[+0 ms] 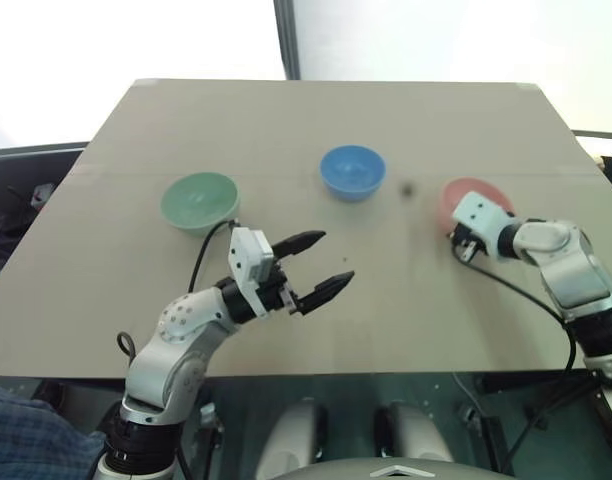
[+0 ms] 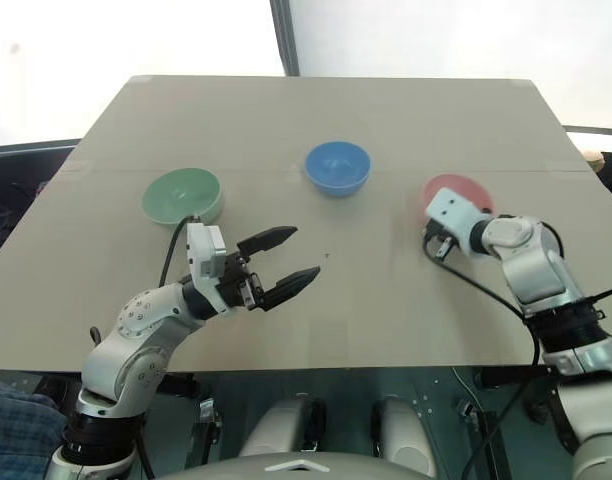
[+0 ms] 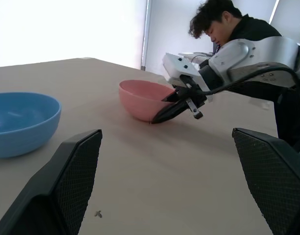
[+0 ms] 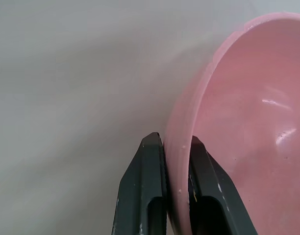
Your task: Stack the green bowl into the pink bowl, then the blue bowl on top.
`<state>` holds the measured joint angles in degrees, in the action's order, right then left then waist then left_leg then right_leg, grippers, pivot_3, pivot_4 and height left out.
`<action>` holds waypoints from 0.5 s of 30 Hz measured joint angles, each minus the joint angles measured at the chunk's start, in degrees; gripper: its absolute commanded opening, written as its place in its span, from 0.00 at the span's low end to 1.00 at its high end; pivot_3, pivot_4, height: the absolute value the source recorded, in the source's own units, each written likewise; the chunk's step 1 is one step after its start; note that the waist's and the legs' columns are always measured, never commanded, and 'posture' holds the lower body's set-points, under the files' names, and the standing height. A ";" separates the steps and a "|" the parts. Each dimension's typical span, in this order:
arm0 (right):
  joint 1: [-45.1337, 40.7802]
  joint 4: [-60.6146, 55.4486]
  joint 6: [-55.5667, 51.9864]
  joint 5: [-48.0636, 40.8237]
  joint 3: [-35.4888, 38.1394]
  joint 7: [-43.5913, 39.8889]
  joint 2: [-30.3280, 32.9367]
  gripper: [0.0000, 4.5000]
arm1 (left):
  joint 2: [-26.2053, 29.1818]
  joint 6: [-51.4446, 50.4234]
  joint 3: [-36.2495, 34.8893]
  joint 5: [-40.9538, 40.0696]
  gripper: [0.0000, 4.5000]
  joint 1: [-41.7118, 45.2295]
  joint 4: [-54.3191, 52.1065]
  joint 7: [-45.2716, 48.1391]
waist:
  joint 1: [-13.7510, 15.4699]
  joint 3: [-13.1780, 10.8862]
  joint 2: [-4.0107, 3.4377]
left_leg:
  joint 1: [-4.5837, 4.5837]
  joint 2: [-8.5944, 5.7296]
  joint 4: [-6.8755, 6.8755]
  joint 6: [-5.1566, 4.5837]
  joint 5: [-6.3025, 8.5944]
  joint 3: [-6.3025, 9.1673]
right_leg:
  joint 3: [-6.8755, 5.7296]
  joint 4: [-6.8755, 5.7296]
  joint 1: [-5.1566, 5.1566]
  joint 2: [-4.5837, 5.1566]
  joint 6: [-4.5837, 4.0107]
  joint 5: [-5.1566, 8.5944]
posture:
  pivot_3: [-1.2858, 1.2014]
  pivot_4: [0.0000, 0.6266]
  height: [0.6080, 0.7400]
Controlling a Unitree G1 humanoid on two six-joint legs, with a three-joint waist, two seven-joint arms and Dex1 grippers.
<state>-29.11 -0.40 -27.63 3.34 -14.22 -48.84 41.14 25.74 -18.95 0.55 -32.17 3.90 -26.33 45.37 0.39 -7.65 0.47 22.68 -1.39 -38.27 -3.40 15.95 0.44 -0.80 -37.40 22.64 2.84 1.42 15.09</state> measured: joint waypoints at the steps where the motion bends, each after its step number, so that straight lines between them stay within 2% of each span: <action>1: 0.84 -2.42 0.10 -0.32 -0.60 -1.00 0.00 0.02 | 0.23 0.22 -0.06 0.03 1.00 -0.33 0.01 0.02 | -0.02 0.00 0.00 | 0.00 0.01 0.00 0.00 0.00 0.00 | 0.00 0.00 0.00 0.00 0.00 0.00 | 0.52 0.24 1.00; 6: 0.93 -18.57 -8.70 1.59 -9.53 -4.31 -1.13 0.02 | 2.57 2.15 -1.34 1.91 1.00 -2.80 2.56 0.93 | 0.16 -0.01 -0.02 | -0.02 0.02 -0.01 -0.19 0.12 0.05 | -0.01 -0.04 0.01 0.02 -0.01 0.00 | 0.52 0.24 1.00; 10: -1.44 -24.48 -12.77 3.83 -15.30 -4.87 -2.79 0.02 | 2.92 3.03 -2.35 2.19 1.00 -3.06 3.61 1.20 | 0.44 -0.01 -0.02 | -0.01 0.00 -0.02 -0.18 0.12 0.08 | -0.03 -0.01 0.04 0.06 -0.02 0.01 | 0.52 0.24 1.00; 12: -2.84 -29.48 -14.95 5.27 -21.31 -6.35 -4.62 0.18 | 3.04 3.25 -2.49 2.23 1.00 -2.96 4.63 1.28 | 0.45 -0.01 -0.02 | 0.02 -0.01 0.00 -0.06 0.06 0.11 | -0.06 0.09 0.04 0.06 -0.01 0.01 | 0.52 0.24 1.00; 13: -2.93 -30.29 -15.33 5.33 -22.57 -6.61 -5.22 0.22 | 3.04 3.25 -2.48 2.23 1.00 -2.96 4.72 1.29 | 0.43 -0.01 -0.02 | 0.05 -0.03 0.00 -0.05 0.05 0.11 | -0.06 0.13 0.04 0.07 -0.01 0.00 | 0.52 0.24 1.00; 15: -3.58 -30.47 -15.99 5.67 -24.03 -6.89 -5.85 0.36 | 3.05 3.30 -2.48 2.23 1.00 -2.84 4.84 1.39 | 0.40 -0.01 -0.02 | 0.06 -0.08 -0.01 -0.06 0.06 0.09 | -0.06 0.16 0.03 0.12 0.00 0.00 | 0.52 0.24 1.00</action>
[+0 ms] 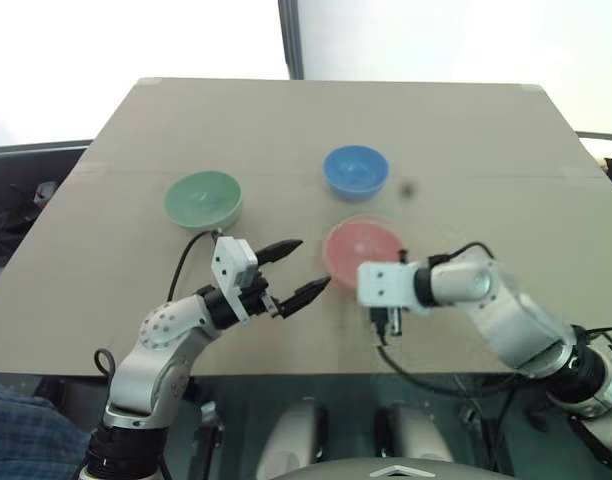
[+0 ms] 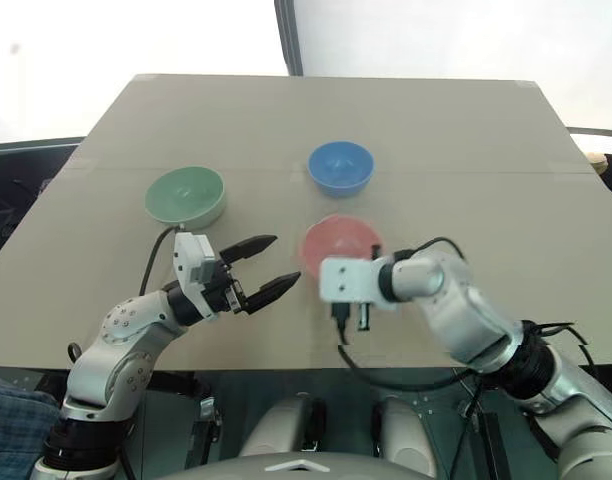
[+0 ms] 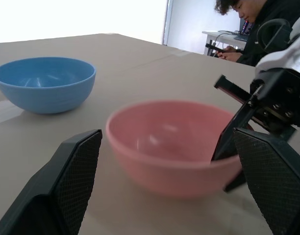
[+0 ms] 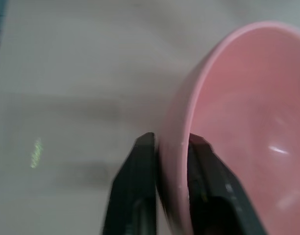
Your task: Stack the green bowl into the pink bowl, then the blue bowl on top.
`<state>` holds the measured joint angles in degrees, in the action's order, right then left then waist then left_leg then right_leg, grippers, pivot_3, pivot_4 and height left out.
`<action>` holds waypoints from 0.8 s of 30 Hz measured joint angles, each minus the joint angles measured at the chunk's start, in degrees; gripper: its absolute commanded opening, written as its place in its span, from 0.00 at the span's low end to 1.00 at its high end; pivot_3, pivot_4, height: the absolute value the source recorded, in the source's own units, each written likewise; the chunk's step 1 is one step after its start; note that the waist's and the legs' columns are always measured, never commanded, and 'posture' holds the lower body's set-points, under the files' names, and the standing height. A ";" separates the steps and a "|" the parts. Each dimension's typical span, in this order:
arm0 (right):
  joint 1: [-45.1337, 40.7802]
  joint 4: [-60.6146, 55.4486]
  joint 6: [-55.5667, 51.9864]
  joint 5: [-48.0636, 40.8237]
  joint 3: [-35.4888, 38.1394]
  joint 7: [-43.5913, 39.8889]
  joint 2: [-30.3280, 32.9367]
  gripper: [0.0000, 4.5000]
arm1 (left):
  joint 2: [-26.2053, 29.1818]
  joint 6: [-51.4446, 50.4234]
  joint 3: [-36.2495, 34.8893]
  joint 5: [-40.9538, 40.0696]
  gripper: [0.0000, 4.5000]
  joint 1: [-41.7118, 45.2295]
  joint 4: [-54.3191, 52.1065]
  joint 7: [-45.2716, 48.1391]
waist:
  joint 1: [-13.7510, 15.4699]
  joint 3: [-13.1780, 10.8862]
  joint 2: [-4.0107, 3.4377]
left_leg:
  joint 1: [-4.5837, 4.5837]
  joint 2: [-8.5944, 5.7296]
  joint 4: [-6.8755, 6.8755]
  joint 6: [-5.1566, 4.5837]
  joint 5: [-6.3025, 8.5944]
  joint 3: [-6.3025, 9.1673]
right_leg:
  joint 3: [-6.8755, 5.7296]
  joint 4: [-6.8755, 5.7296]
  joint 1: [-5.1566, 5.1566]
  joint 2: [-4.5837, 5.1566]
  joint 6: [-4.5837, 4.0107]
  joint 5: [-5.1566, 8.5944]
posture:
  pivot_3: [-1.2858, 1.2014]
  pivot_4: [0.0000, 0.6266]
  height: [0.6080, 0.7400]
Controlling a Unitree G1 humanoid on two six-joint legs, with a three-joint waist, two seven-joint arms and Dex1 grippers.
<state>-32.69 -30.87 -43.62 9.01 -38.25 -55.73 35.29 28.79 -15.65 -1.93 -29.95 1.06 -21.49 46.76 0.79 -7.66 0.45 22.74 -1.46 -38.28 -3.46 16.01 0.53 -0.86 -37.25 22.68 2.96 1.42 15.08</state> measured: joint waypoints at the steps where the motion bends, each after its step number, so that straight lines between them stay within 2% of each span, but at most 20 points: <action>1: -0.73 0.01 -0.02 0.30 -0.15 -0.04 0.00 0.47 | 0.03 0.05 0.00 0.00 1.00 0.00 0.13 0.20 | 0.00 0.00 0.00 | 0.00 -0.01 0.00 0.00 0.00 0.00 | 0.00 0.00 0.00 0.01 0.00 0.00 | 0.52 0.24 1.00; 2: -1.27 0.02 -0.01 0.50 -0.17 -0.04 -0.02 0.54 | 0.04 0.06 0.00 0.00 1.00 0.00 0.23 0.32 | -0.02 0.00 0.00 | 0.00 -0.02 -0.01 0.00 0.00 0.00 | 0.00 0.01 0.00 0.02 0.00 0.00 | 0.52 0.24 1.00; 3: -2.05 0.06 0.01 0.80 -0.16 0.00 -0.20 0.66 | 0.04 0.06 0.01 0.00 1.00 0.01 0.36 0.41 | -0.04 0.00 0.00 | -0.01 -0.01 -0.01 0.00 0.00 0.00 | 0.00 0.00 -0.01 0.01 0.00 0.00 | 0.52 0.24 1.00; 4: -2.15 0.06 0.02 0.82 -0.16 0.01 -0.24 0.73 | 0.04 0.07 0.01 0.00 1.00 0.01 0.37 0.43 | -0.04 0.01 0.01 | -0.01 -0.01 0.00 0.00 0.00 0.00 | -0.01 0.00 0.00 0.01 0.00 0.00 | 0.52 0.24 1.00; 5: -2.34 0.20 0.04 0.89 -0.15 0.05 -0.53 0.84 | 0.04 0.07 0.01 0.00 1.00 0.04 0.46 0.48 | -0.03 0.00 0.01 | -0.02 0.00 0.00 0.01 0.00 0.01 | -0.02 0.00 0.00 0.00 0.00 0.00 | 0.52 0.24 1.00; 6: -2.34 0.45 0.02 1.03 -0.16 0.18 -0.80 0.88 | 0.03 0.07 0.01 0.00 1.00 0.15 0.63 0.50 | -0.04 0.00 0.00 | -0.02 0.00 0.00 0.01 0.00 0.01 | -0.02 -0.01 0.00 0.00 0.00 0.00 | 0.52 0.24 1.00; 7: -2.34 0.51 -0.07 1.21 -0.15 0.46 -0.92 0.99 | 0.04 0.06 0.02 0.00 1.00 0.29 0.77 0.52 | -0.06 0.00 0.00 | -0.01 0.00 0.01 0.01 0.00 0.01 | -0.02 -0.01 0.00 0.00 0.00 0.00 | 0.52 0.24 1.00; 10: -2.34 0.54 -1.07 1.27 0.10 1.02 -1.22 0.99 | 0.04 0.06 0.02 0.00 1.00 0.58 0.77 0.62 | -0.09 0.00 0.00 | -0.01 0.00 0.01 0.01 0.00 0.01 | -0.02 -0.01 0.00 0.00 0.00 0.00 | 0.52 0.24 1.00; 12: -1.74 0.11 -3.64 -1.14 3.55 0.79 -1.44 0.99 | 0.09 0.06 0.04 0.02 1.00 0.72 0.77 0.60 | -0.01 0.00 0.00 | 0.00 -0.01 0.00 0.00 0.00 0.01 | -0.02 -0.01 0.00 0.01 0.01 0.00 | 0.52 0.24 1.00; 13: -0.26 -1.86 -7.40 -5.70 10.96 -0.35 -1.67 0.99 | 0.30 0.03 -0.01 0.75 1.00 1.05 0.84 0.06 | 0.05 -0.01 0.02 | 0.02 -0.01 0.00 -0.01 0.01 0.03 | -0.04 0.02 -0.01 0.02 0.01 -0.01 | 0.52 0.24 1.00; 16: 1.56 -4.78 -12.07 -13.08 22.07 -1.88 -2.01 0.99 | 0.37 -0.54 0.02 2.52 1.00 2.48 1.21 -2.28 | 0.06 -0.01 0.02 | 0.02 -0.01 0.03 -0.19 0.12 0.05 | -0.05 0.02 -0.02 0.02 0.01 -0.01 | 0.52 0.24 1.00; 20: 2.67 -7.91 -18.53 -25.79 41.36 -3.98 -2.14 0.99 | 1.13 -2.12 -0.43 8.55 1.00 5.35 5.48 -8.50 | -0.16 -0.02 0.01 | 0.01 0.00 0.07 -0.24 0.14 0.04 | -0.05 0.00 -0.04 0.01 0.02 -0.01 | 0.52 0.24 1.00; 24: 2.58 -10.25 -23.44 -35.17 51.73 -4.25 -2.38 0.99 | 1.41 -1.34 -0.64 12.98 1.00 7.82 9.42 -12.03 | -0.02 -0.02 0.01 | 0.02 0.01 0.12 -0.23 0.14 0.05 | -0.06 -0.01 -0.01 0.00 0.01 -0.01 | 0.52 0.24 1.00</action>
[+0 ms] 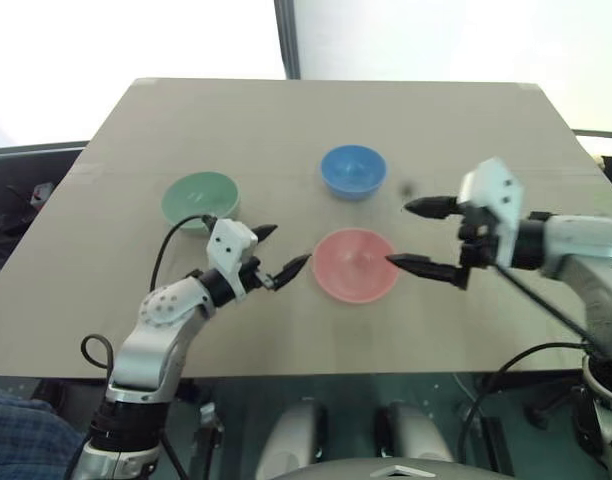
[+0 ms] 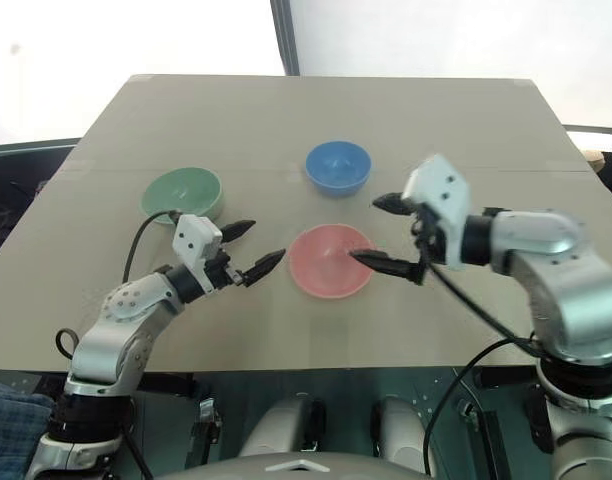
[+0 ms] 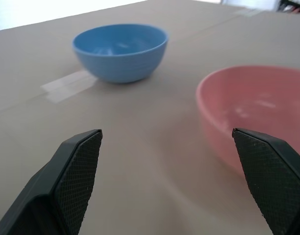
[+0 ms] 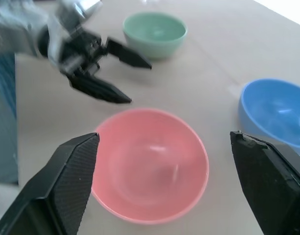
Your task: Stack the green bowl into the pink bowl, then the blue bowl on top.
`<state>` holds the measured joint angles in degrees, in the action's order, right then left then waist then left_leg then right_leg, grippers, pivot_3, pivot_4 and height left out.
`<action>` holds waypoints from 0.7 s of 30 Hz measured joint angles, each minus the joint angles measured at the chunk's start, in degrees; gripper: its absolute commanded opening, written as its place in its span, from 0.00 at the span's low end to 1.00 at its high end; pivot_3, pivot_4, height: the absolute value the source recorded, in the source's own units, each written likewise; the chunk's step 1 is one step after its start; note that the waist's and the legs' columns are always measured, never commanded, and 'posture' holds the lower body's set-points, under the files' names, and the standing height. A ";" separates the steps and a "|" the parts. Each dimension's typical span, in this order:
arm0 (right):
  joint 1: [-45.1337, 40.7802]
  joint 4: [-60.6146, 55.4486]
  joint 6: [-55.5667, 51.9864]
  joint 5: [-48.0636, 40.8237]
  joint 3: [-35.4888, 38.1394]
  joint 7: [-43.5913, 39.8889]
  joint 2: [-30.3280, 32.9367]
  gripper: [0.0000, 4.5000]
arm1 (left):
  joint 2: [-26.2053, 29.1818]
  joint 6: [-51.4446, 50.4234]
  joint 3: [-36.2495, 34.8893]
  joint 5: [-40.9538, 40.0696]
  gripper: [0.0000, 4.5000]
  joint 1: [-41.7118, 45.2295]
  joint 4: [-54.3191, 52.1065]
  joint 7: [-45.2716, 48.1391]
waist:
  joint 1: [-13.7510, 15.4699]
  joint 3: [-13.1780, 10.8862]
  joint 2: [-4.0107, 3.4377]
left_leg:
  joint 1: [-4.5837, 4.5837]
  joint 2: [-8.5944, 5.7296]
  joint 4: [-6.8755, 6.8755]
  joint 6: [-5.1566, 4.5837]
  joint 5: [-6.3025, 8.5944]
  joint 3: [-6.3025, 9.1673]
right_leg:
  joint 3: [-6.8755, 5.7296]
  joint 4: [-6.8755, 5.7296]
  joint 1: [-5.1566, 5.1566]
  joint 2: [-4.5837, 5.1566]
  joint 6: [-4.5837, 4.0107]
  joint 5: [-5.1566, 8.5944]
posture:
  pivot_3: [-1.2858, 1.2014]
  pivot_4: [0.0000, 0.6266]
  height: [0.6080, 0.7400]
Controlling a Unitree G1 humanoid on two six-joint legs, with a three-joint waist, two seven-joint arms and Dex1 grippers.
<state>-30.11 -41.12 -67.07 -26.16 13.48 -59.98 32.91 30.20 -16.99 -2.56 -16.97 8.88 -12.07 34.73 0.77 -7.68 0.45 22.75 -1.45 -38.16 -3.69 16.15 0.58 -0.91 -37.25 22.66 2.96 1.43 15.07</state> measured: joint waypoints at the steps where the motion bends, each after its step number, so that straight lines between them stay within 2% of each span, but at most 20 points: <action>1: -0.02 -0.49 -1.44 -2.84 2.68 0.59 -0.01 0.99 | 0.40 0.34 -0.21 1.48 1.00 0.82 1.27 -1.03 | 0.00 0.00 0.00 | 0.00 0.00 0.00 0.00 0.00 0.00 | 0.00 0.00 0.00 0.01 0.00 0.00 | 0.52 0.24 1.00; 4: 0.09 -0.76 -3.40 -7.44 6.07 2.85 0.10 0.99 | 1.66 1.72 -0.39 5.58 1.00 3.36 4.58 -3.46 | -0.01 0.00 0.00 | 0.01 -0.01 0.00 -0.01 0.01 -0.02 | 0.01 0.01 -0.01 0.03 0.00 0.00 | 0.52 0.24 1.00; 12: 3.73 -0.86 -2.20 -12.92 6.31 8.44 2.83 0.99 | 4.08 10.20 -2.14 15.53 1.00 9.92 7.50 -10.88 | 0.03 0.00 0.02 | 0.08 -0.03 0.03 0.00 0.00 -0.04 | 0.01 0.15 0.00 0.07 0.01 -0.01 | 0.52 0.24 1.00; 21: 5.39 -0.01 1.30 -16.40 4.83 11.73 6.22 0.99 | 6.99 3.62 -1.67 20.34 1.00 8.16 10.93 -10.88 | 0.04 0.00 0.02 | 0.08 -0.02 0.08 -0.04 0.02 -0.06 | 0.01 0.20 -0.01 0.06 0.01 -0.01 | 0.52 0.24 1.00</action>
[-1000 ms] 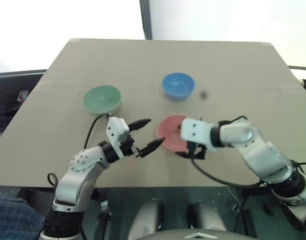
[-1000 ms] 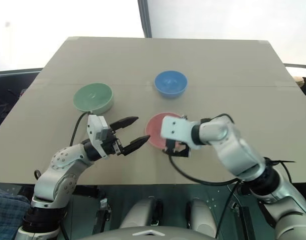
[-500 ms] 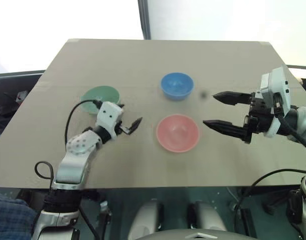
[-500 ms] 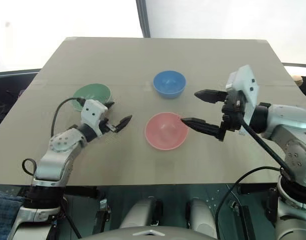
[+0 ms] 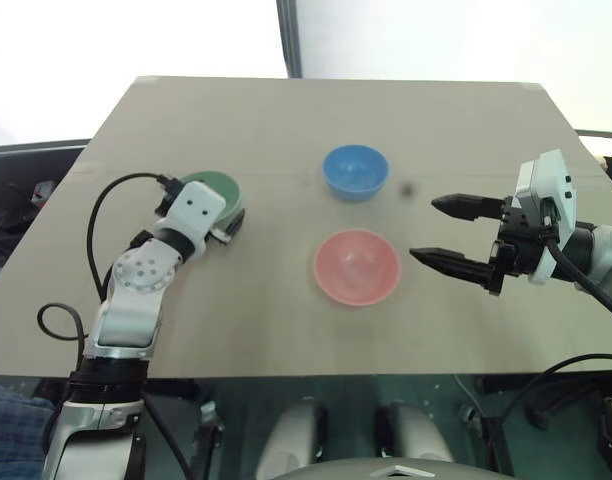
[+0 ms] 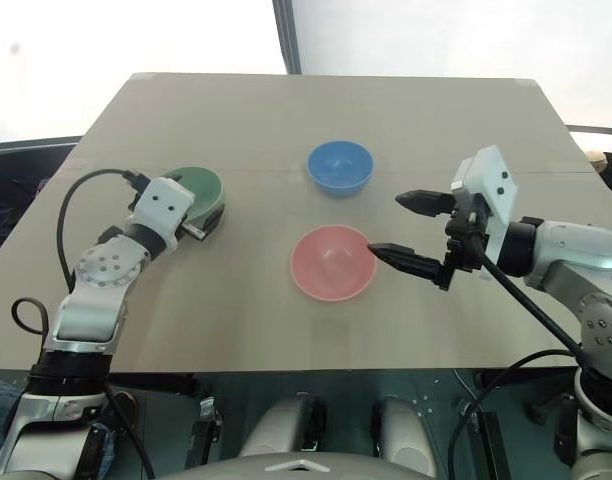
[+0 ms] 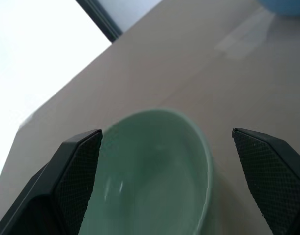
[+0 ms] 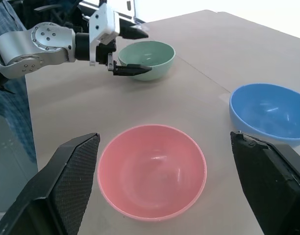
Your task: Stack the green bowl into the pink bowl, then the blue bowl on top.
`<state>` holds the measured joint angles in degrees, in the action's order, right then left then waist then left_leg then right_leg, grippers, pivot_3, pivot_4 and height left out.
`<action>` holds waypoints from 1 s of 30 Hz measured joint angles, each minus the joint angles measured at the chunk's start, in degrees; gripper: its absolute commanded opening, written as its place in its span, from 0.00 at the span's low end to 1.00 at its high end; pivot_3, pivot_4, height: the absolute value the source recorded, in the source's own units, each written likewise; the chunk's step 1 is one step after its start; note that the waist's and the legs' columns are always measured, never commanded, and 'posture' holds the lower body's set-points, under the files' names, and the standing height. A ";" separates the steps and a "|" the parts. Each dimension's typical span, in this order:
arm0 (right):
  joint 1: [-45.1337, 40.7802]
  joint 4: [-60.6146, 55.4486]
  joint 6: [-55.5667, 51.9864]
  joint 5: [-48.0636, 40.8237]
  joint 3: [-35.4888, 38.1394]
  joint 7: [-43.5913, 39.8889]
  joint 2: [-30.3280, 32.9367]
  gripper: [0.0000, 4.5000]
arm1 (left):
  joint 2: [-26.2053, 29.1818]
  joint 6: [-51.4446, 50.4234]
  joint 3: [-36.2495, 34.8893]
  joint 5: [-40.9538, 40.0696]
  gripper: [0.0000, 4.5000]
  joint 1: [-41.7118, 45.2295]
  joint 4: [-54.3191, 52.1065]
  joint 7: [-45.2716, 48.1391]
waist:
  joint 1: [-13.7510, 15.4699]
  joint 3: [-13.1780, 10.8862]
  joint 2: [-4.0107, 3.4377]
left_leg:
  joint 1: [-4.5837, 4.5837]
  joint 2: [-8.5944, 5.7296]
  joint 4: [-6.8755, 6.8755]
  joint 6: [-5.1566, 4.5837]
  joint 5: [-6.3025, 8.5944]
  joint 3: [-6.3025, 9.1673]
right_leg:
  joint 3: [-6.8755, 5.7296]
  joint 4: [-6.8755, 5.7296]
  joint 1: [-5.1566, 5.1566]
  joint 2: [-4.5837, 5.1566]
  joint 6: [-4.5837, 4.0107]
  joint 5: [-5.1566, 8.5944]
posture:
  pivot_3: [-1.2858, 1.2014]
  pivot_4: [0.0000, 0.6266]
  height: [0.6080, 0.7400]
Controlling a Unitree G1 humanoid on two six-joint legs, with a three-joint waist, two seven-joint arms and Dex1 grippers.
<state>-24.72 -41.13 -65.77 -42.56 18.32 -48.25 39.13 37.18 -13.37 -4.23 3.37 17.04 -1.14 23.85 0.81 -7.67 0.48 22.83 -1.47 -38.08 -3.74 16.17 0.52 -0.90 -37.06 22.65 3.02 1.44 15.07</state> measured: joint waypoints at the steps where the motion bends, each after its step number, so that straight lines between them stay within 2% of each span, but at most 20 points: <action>1: -0.01 0.22 0.38 -0.52 -0.10 0.17 0.47 0.99 | 0.26 -0.48 0.43 0.25 1.00 -0.18 0.27 0.54 | 0.09 0.00 0.01 | 0.00 0.00 -0.01 0.00 0.00 0.00 | 0.00 0.00 0.00 0.00 0.00 0.00 | 0.52 0.24 1.00; 7: -0.02 0.73 1.41 -3.94 -0.25 2.10 2.19 0.99 | 1.70 -3.12 3.71 2.34 1.00 -0.35 3.01 3.60 | -0.02 0.00 0.01 | 0.01 0.01 0.01 0.00 0.00 0.00 | 0.00 0.02 0.01 0.01 0.00 0.00 | 0.52 0.24 1.00; 10: 0.03 0.72 1.91 -5.83 -0.02 3.30 2.56 1.00 | 2.65 -3.06 4.70 3.54 0.83 0.33 4.21 3.96 | -0.03 0.00 0.01 | 0.00 0.01 0.02 -0.01 0.01 0.00 | 0.00 0.02 0.01 0.01 0.00 0.00 | 0.52 0.24 1.00; 12: 0.48 0.70 2.40 -7.28 0.25 4.11 2.93 1.00 | 3.47 -2.77 4.89 4.46 0.66 0.69 5.80 4.13 | -0.07 0.00 0.01 | 0.00 0.02 0.02 -0.02 0.01 0.00 | 0.00 0.01 0.01 0.01 0.00 0.00 | 0.52 0.24 1.00; 18: 1.36 0.67 3.49 -10.59 0.28 6.96 3.91 1.00 | 3.54 -2.08 5.20 5.39 0.02 1.04 7.32 5.10 | 0.01 0.00 0.01 | 0.03 0.02 0.02 -0.02 0.01 0.00 | 0.00 0.03 0.01 0.02 0.00 0.00 | 0.52 0.24 1.00; 28: 2.84 0.68 5.66 -13.25 0.25 9.07 6.43 1.00 | 4.60 2.66 6.30 6.67 0.01 5.75 12.22 7.91 | 0.10 0.01 0.03 | 0.04 0.02 0.00 -0.03 0.01 -0.01 | 0.00 0.03 0.01 0.03 0.00 0.00 | 0.52 0.24 1.00; 30: 2.98 0.70 6.08 -13.61 0.23 9.43 6.84 1.00 | 6.22 7.76 8.95 8.75 0.01 7.86 13.59 9.24 | 0.10 -0.01 0.07 | 0.07 0.01 -0.01 -0.02 0.01 -0.01 | 0.00 0.07 0.01 0.03 0.00 0.00 | 0.52 0.24 1.00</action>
<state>-21.74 -40.43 -59.69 -56.17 18.54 -38.83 45.96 43.41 -5.60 4.72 12.12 24.90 12.45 33.09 0.90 -7.68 0.55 22.90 -1.46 -38.09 -3.76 16.18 0.51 -0.90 -36.99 22.67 3.06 1.44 15.06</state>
